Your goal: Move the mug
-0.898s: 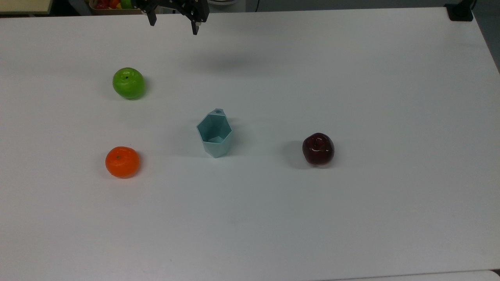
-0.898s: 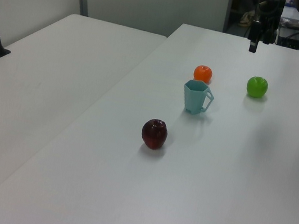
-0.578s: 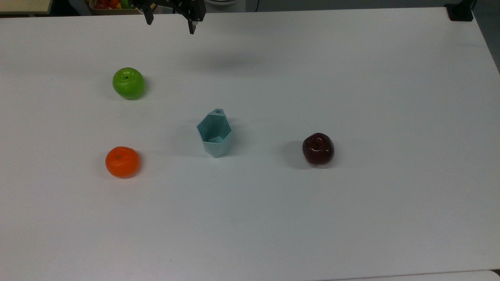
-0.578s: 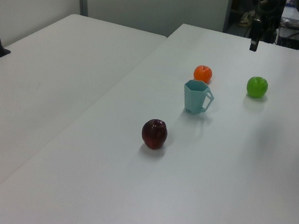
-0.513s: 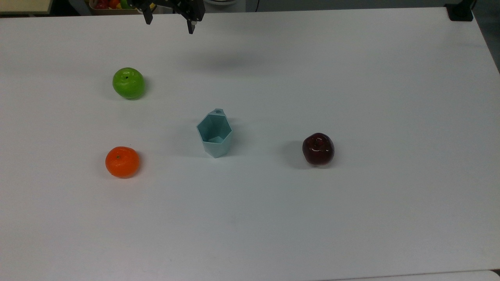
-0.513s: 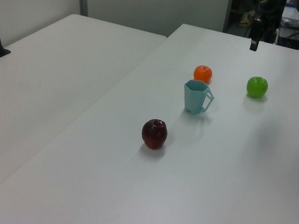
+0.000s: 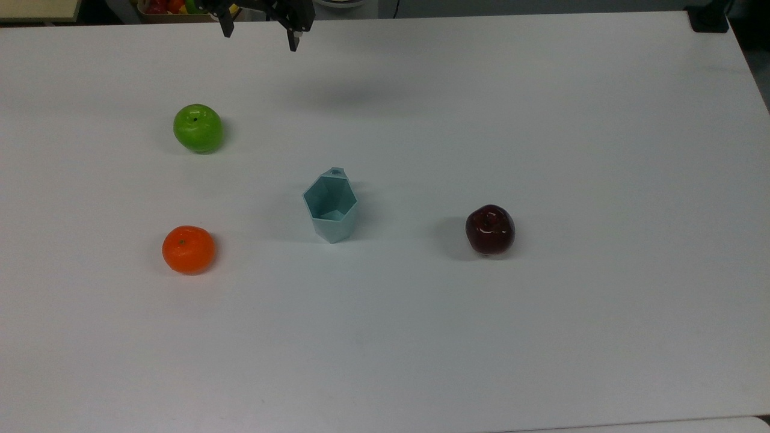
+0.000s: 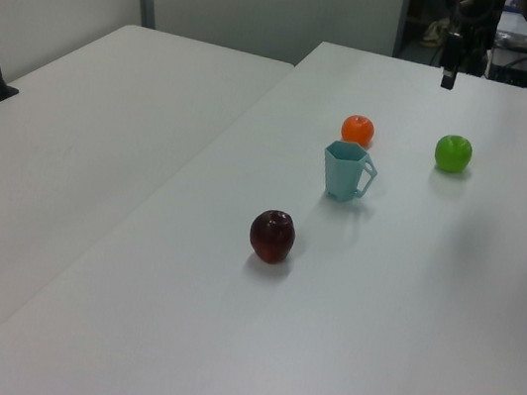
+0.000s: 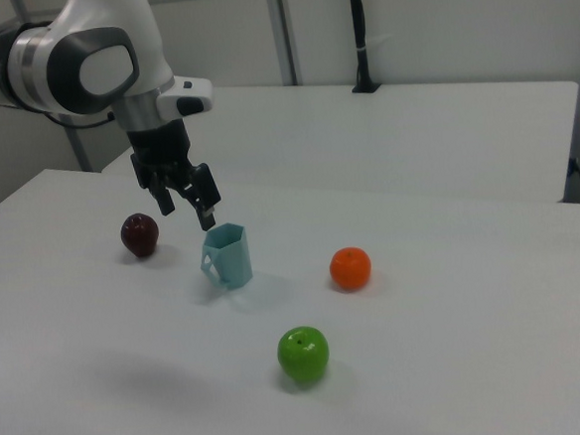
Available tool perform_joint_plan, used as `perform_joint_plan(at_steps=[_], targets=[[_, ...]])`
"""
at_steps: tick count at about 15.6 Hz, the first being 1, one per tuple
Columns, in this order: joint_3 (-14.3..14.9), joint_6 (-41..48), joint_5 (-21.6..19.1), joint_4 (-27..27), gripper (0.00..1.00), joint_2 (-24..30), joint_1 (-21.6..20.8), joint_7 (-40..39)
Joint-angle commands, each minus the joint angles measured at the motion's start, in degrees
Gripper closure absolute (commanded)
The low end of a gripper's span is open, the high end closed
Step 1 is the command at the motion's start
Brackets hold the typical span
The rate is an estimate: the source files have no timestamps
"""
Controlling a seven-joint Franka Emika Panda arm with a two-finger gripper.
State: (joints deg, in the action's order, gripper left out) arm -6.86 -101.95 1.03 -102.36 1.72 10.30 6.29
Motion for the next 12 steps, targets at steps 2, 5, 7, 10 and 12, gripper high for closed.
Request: perform_joint_plan(at_steps=[2,5,7,10,12], targets=[[0.19,0.44,-0.50,-0.12,0.00,-0.14,-0.10,-7.33],[0.18,-1.58,-1.37,-0.12,0.00,-1.72,-0.54,-9.18],[0.18,-4.03,-4.00,-0.12,0.00,-3.03,-0.80,-9.36],[-0.34,-7.64,-4.46,-0.12,0.00,-5.14,-1.16,-9.36],[-0.69,-10.54,-4.02,-0.12,0.00,-7.16,-1.33,-9.45]])
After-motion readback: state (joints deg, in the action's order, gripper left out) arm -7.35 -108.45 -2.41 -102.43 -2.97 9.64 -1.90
